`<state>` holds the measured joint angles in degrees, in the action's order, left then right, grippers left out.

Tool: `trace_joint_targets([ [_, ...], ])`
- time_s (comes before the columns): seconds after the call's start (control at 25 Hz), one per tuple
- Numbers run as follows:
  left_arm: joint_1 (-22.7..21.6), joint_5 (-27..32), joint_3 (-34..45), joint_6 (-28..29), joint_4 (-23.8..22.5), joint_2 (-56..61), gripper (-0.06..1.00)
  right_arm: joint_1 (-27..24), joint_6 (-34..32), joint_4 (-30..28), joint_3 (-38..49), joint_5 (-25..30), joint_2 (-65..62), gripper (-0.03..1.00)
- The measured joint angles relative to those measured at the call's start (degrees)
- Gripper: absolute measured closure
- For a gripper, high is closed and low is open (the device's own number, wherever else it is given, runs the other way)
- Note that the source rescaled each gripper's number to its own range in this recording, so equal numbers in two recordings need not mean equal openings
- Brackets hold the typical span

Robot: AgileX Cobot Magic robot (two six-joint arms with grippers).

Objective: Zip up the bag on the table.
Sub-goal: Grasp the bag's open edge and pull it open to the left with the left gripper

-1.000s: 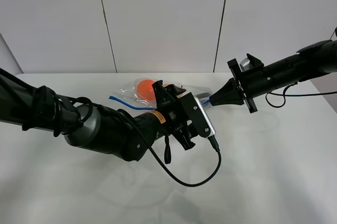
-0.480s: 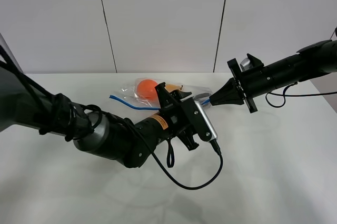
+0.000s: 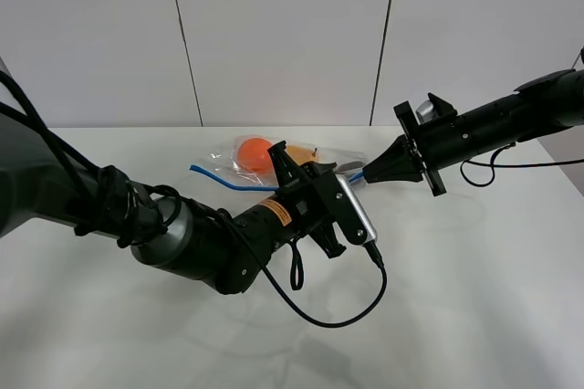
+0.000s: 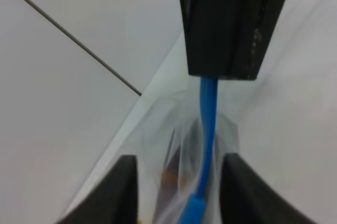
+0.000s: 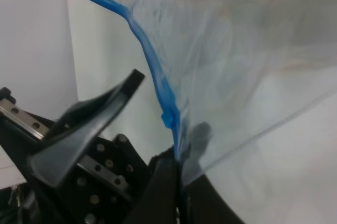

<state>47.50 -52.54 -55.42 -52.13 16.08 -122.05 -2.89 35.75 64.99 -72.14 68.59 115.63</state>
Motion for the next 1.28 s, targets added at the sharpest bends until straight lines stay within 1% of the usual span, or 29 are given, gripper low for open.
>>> trace_joint_targets([
  [0.08, 0.00, 0.00, 0.00, 0.00, 0.00, 0.00, 0.59, 0.00, 0.00, 0.04, 0.00, 0.00, 0.00, 0.97],
  [0.2, 0.00, 0.10, 0.00, 0.00, 0.00, 0.00, 0.62, 0.00, 0.00, 0.10, 0.00, 0.00, 0.00, 0.97],
  [0.48, 0.00, -0.15, -0.01, 0.00, -0.06, -2.07, 0.63, 0.00, 0.00, 0.15, 0.00, 0.00, 0.00, 0.97],
  [0.64, 0.00, -2.15, -0.01, 0.00, -0.06, -2.20, 0.63, 0.00, 0.00, 0.15, 0.00, -0.03, 0.00, 0.97],
  [0.8, 0.00, -2.52, -0.01, 0.00, -0.06, -2.20, 0.64, 0.00, 0.00, 0.15, 0.00, -0.03, 0.00, 0.97],
  [0.88, 0.00, -2.54, -0.01, 0.00, -0.06, -2.20, 0.71, 0.00, 0.00, 0.15, 0.00, -0.03, 0.00, 0.97],
  [1.04, 0.00, -2.54, -0.01, 0.00, -0.06, -2.20, 0.91, 0.00, 0.00, 0.21, 0.00, -0.03, 0.00, 0.97],
  [1.08, 0.00, -2.54, -0.01, 0.00, -0.11, -2.20, 0.94, 0.00, 0.00, 0.28, 0.00, -0.03, 0.00, 0.97],
  [1.28, 0.00, -2.54, -0.01, -0.22, -0.11, -2.20, 0.94, 0.00, 0.00, 0.62, 0.00, -0.03, 0.00, 0.97],
])
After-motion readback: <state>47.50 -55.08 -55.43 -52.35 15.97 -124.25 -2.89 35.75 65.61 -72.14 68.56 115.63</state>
